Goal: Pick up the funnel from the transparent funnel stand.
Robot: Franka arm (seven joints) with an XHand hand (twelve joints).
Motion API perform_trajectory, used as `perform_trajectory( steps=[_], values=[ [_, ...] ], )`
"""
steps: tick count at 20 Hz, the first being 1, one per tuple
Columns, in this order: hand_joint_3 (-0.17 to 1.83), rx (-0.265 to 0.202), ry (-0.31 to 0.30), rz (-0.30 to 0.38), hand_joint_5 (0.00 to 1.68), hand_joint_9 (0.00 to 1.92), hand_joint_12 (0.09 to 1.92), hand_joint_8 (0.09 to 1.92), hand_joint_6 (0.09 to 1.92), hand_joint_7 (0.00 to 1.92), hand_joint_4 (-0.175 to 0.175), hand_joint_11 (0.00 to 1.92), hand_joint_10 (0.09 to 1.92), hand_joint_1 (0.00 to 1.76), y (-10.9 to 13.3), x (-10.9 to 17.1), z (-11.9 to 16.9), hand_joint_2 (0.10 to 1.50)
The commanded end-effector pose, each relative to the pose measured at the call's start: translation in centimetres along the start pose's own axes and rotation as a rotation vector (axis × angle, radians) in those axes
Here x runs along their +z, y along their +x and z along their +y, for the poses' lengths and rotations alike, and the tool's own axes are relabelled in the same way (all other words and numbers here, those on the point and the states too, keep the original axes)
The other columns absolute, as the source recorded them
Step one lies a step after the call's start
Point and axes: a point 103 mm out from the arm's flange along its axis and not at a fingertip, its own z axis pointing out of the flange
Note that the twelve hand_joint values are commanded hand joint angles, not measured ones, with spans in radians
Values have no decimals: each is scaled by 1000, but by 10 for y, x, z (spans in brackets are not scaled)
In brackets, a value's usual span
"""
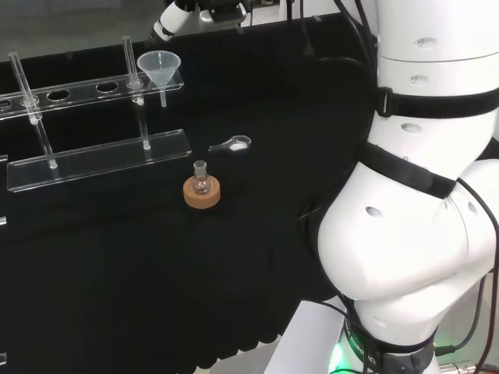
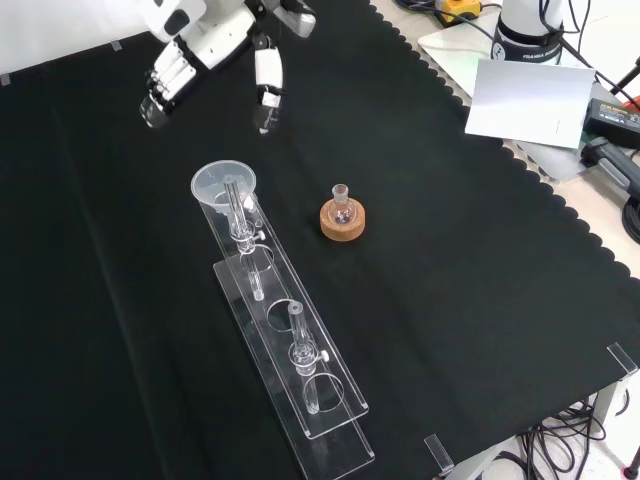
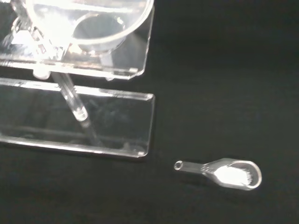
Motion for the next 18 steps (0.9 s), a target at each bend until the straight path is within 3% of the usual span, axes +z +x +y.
perform_trajectory(
  steps=[1, 8, 18],
  values=[
    [318, 6, 58, 11, 3, 0, 1538, 87, 87, 0, -11, 171, 837, 512, 15, 13, 11, 682],
    [323, 34, 60, -42, 0, 0, 1542, 87, 87, 0, -14, 148, 728, 559, 37, 20, 18, 657],
    [328, 22, 91, -86, 0, 0, 1550, 87, 87, 11, -32, 156, 771, 618, 43, 29, 30, 645]
  ],
)
